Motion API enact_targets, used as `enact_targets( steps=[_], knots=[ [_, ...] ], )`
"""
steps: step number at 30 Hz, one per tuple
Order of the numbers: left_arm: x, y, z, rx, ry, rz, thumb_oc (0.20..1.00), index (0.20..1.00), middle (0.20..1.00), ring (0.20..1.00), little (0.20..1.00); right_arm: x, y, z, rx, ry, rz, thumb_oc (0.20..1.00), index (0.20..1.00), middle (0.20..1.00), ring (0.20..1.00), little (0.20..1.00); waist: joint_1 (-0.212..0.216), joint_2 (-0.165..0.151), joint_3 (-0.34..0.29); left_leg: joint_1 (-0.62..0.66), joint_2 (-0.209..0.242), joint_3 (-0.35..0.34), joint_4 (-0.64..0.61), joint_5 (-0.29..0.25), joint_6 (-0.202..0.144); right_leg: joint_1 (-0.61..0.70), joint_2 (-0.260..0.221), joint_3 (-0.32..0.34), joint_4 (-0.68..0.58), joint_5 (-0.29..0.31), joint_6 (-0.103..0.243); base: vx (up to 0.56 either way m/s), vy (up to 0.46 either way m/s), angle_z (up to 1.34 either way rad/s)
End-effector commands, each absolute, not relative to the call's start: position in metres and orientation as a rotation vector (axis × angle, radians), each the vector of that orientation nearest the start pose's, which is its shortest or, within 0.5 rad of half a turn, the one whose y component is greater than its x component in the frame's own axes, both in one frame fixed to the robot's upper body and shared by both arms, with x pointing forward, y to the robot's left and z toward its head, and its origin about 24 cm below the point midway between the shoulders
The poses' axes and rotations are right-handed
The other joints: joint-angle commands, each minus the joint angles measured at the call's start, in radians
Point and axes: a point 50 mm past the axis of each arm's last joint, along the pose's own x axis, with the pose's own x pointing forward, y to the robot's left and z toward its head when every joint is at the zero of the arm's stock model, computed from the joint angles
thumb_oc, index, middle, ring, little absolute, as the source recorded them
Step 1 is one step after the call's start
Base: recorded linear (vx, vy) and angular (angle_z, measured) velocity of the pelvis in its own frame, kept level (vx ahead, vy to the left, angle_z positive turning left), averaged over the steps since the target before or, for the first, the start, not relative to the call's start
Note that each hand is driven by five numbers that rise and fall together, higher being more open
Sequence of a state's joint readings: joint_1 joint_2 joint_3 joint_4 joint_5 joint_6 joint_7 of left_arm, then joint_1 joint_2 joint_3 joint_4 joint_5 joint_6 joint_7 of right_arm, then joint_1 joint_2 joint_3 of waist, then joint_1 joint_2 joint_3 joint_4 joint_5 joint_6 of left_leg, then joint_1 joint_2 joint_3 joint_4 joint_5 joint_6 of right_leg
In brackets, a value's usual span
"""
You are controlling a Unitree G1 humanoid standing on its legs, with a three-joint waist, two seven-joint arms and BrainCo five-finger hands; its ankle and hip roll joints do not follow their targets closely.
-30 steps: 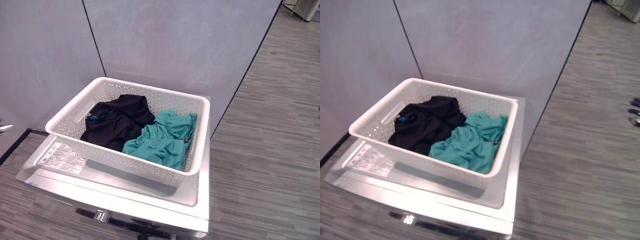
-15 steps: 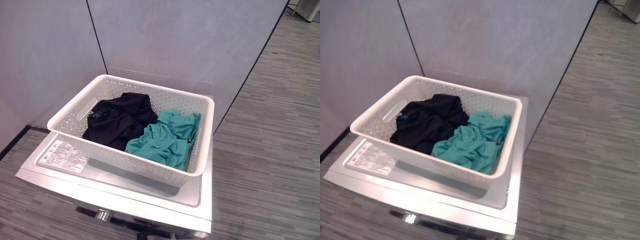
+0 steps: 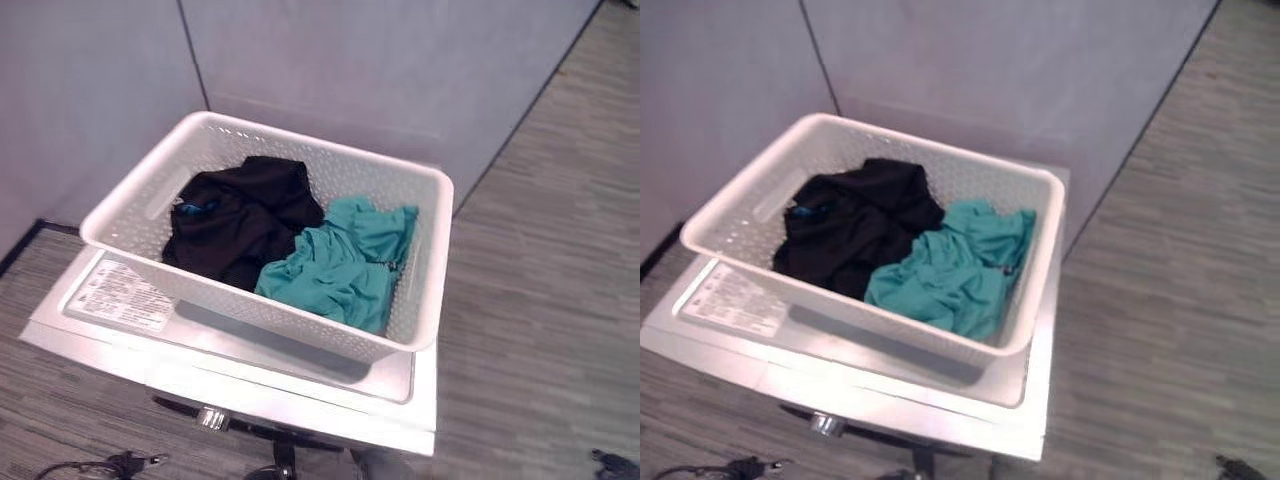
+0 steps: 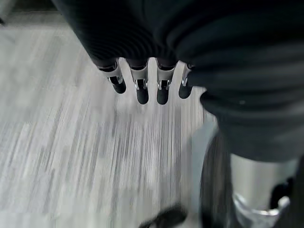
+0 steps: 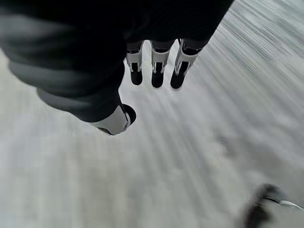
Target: Grab the laundry basket,head to the washer,open it,put in the laundry and shut it.
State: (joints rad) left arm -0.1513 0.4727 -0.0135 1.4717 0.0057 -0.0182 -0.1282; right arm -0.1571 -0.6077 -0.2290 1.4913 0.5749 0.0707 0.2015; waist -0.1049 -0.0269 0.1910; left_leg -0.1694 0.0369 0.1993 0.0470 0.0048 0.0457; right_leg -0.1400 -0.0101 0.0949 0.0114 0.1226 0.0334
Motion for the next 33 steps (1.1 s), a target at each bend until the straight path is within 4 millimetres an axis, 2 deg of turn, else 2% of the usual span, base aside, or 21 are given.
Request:
enact_targets(
  steps=[1,2,3,5,6,7,9,10,14,15,17,20,23,24,26,27,28,29,31,32,33],
  knots=[
    [0.052,0.347,-0.125,0.360,1.434,0.240,1.000,1.000,1.000,1.000,1.000,0.060,-0.401,-0.087,0.220,1.046,-0.822,1.000,1.000,1.000,1.000,1.000,0.037,0.030,-0.064,-0.011,-0.010,0.005,0.060,-0.024,-0.026,0.044,0.004,-0.105,0.311,-0.254,0.041,-0.11,0.056,-0.32],
    [0.044,0.349,-0.125,0.374,1.453,0.233,1.000,1.000,1.000,1.000,1.000,0.062,-0.398,-0.089,0.216,1.046,-0.806,1.000,1.000,1.000,1.000,1.000,0.048,0.028,-0.070,-0.017,-0.008,0.023,0.056,-0.017,-0.021,0.069,0.021,-0.127,0.361,-0.288,0.035,-0.16,-0.041,-0.35],
    [0.039,0.353,-0.123,0.374,1.467,0.235,1.000,1.000,1.000,1.000,1.000,0.066,-0.391,-0.094,0.216,1.041,-0.773,1.000,1.000,1.000,1.000,1.000,0.074,0.003,-0.081,-0.041,-0.021,0.047,0.063,-0.015,-0.017,0.127,0.023,-0.136,0.328,-0.297,0.033,-0.12,-0.060,-0.48],
    [0.039,0.353,-0.123,0.374,1.467,0.235,1.000,1.000,1.000,1.000,1.000,0.066,-0.391,-0.094,0.216,1.041,-0.773,1.000,1.000,1.000,1.000,1.000,0.077,0.006,-0.084,-0.045,-0.016,0.049,0.062,-0.012,-0.018,0.124,0.028,-0.134,0.322,-0.290,0.032,-0.05,-0.047,-0.49],
    [0.037,0.354,-0.122,0.375,1.469,0.241,1.000,1.000,1.000,1.000,1.000,0.070,-0.390,-0.094,0.207,1.029,-0.758,1.000,1.000,1.000,1.000,1.000,0.086,-0.010,-0.083,-0.049,-0.026,0.052,0.064,-0.005,-0.018,0.153,0.035,-0.125,0.251,-0.313,0.018,-0.03,-0.122,-0.43],
    [0.040,0.355,-0.122,0.418,1.450,0.229,1.000,1.000,1.000,1.000,1.000,0.071,-0.378,-0.102,0.143,1.079,-0.691,1.000,1.000,1.000,1.000,1.000,0.093,-0.022,-0.097,-0.067,-0.040,0.052,0.069,0.013,-0.017,0.174,0.066,-0.072,0.144,-0.302,-0.017,-0.03,-0.125,-0.29],
    [0.040,0.355,-0.122,0.418,1.450,0.229,1.000,1.000,1.000,1.000,1.000,0.071,-0.378,-0.102,0.143,1.079,-0.691,1.000,1.000,1.000,1.000,1.000,0.096,-0.019,-0.100,-0.071,-0.036,0.054,0.067,0.016,-0.018,0.169,0.070,-0.069,0.140,-0.296,-0.019,-0.05,-0.082,-0.03],
    [0.041,0.354,-0.122,0.438,1.452,0.202,1.000,1.000,1.000,1.000,1.000,0.072,-0.379,-0.102,0.067,1.109,-0.635,1.000,1.000,1.000,1.000,1.000,0.098,-0.019,-0.092,-0.089,-0.047,0.042,0.070,0.032,-0.025,0.170,0.080,-0.055,0.073,-0.276,-0.029,-0.12,-0.104,-0.04],
    [0.065,0.344,-0.125,0.511,1.388,0.106,1.000,1.000,1.000,1.000,1.000,0.075,-0.377,-0.101,0.003,1.109,-0.577,1.000,1.000,1.000,1.000,1.000,0.085,-0.011,-0.047,-0.143,-0.057,0.009,0.150,0.034,-0.039,0.186,0.079,-0.050,-0.002,-0.234,-0.037,-0.18,-0.095,0.16],
    [0.072,0.337,-0.128,0.535,1.370,0.060,1.000,1.000,1.000,1.000,1.000,0.077,-0.378,-0.101,-0.043,1.127,-0.555,1.000,1.000,1.000,1.000,1.000,0.094,-0.008,-0.023,-0.160,-0.074,-0.056,0.183,0.031,-0.058,0.199,0.080,-0.032,-0.026,-0.222,-0.037,-0.09,-0.033,0.24],
    [0.076,0.335,-0.128,0.541,1.362,0.048,1.000,1.000,1.000,1.000,1.000,0.080,-0.379,-0.099,-0.060,1.126,-0.548,1.000,1.000,1.000,1.000,1.000,0.097,-0.006,-0.015,-0.166,-0.080,-0.096,0.192,0.026,-0.067,0.193,0.077,-0.028,-0.021,-0.217,-0.036,-0.11,-0.021,0.09],
    [0.086,0.336,-0.125,0.580,1.331,0.032,1.000,1.000,1.000,1.000,1.000,0.071,-0.378,-0.102,-0.015,1.141,-0.581,1.000,1.000,1.000,1.000,1.000,0.075,-0.007,-0.017,-0.154,-0.035,-0.110,0.223,-0.002,-0.063,0.175,0.052,-0.033,-0.006,-0.207,-0.029,-0.09,0.038,0.03],
    [0.093,0.339,-0.122,0.612,1.311,0.038,1.000,1.000,1.000,1.000,1.000,0.073,-0.380,-0.101,-0.006,1.129,-0.586,1.000,1.000,1.000,1.000,1.000,0.060,-0.011,-0.014,-0.115,0.013,-0.202,0.216,-0.012,-0.070,0.142,0.023,-0.013,0.019,-0.202,-0.021,-0.05,0.159,-0.02],
    [0.097,0.337,-0.122,0.611,1.299,0.037,1.000,1.000,1.000,1.000,1.000,0.066,-0.382,-0.101,-0.014,1.142,-0.598,1.000,1.000,1.000,1.000,1.000,0.034,-0.003,-0.021,-0.092,0.072,-0.204,0.177,0.015,-0.083,0.122,0.005,-0.019,0.027,-0.205,-0.018,-0.03,0.201,-0.31],
    [0.100,0.334,-0.123,0.603,1.291,0.033,1.000,1.000,1.000,1.000,1.000,0.062,-0.384,-0.100,-0.017,1.150,-0.609,1.000,1.000,1.000,1.000,1.000,0.026,0.002,-0.018,-0.080,0.099,-0.206,0.163,0.029,-0.093,0.122,-0.006,-0.022,0.033,-0.210,-0.016,0.01,0.242,-0.10],
    [0.110,0.324,-0.126,0.593,1.259,0.009,1.000,1.000,1.000,1.000,1.000,0.049,-0.387,-0.099,-0.009,1.178,-0.645,1.000,1.000,1.000,1.000,1.000,-0.003,0.030,-0.019,-0.063,0.149,-0.140,0.093,0.076,-0.124,0.124,-0.023,-0.046,0.033,-0.217,-0.006,0.03,0.274,0.08],
    [0.110,0.323,-0.126,0.593,1.259,0.008,1.000,1.000,1.000,1.000,1.000,0.049,-0.388,-0.099,-0.009,1.178,-0.646,1.000,1.000,1.000,1.000,1.000,-0.003,0.030,-0.019,-0.060,0.149,-0.140,0.089,0.078,-0.125,0.125,-0.023,-0.046,0.033,-0.217,-0.006,0.06,0.404,0.18],
    [0.121,0.314,-0.127,0.584,1.220,-0.013,1.000,1.000,1.000,1.000,1.000,0.041,-0.390,-0.099,-0.011,1.197,-0.671,1.000,1.000,1.000,1.000,1.000,-0.024,0.049,-0.022,-0.023,0.174,-0.052,0.056,0.076,-0.149,0.129,-0.042,-0.058,0.023,-0.210,0.009,0.03,0.204,0.39],
    [0.123,0.308,-0.129,0.581,1.217,-0.026,1.000,1.000,1.000,1.000,1.000,0.037,-0.390,-0.099,-0.032,1.224,-0.676,1.000,1.000,1.000,1.000,1.000,-0.018,0.055,-0.025,-0.027,0.152,-0.085,0.064,0.064,-0.147,0.130,-0.052,-0.043,0.010,-0.193,0.019,0.07,0.317,0.46],
    [0.136,0.301,-0.128,0.623,1.173,-0.056,1.000,1.000,1.000,1.000,1.000,0.036,-0.387,-0.102,-0.050,1.256,-0.666,1.000,1.000,1.000,1.000,1.000,-0.028,0.062,-0.032,-0.030,0.135,-0.069,0.073,0.034,-0.143,0.135,-0.084,-0.045,0.004,-0.186,0.039,0.09,0.320,0.09],
    [0.136,0.301,-0.128,0.623,1.173,-0.056,1.000,1.000,1.000,1.000,1.000,0.036,-0.387,-0.102,-0.050,1.256,-0.667,1.000,1.000,1.000,1.000,1.000,-0.028,0.062,-0.032,-0.031,0.134,-0.069,0.074,0.032,-0.142,0.136,-0.085,-0.045,0.003,-0.185,0.040,0.07,0.304,-0.07]
  ],
)
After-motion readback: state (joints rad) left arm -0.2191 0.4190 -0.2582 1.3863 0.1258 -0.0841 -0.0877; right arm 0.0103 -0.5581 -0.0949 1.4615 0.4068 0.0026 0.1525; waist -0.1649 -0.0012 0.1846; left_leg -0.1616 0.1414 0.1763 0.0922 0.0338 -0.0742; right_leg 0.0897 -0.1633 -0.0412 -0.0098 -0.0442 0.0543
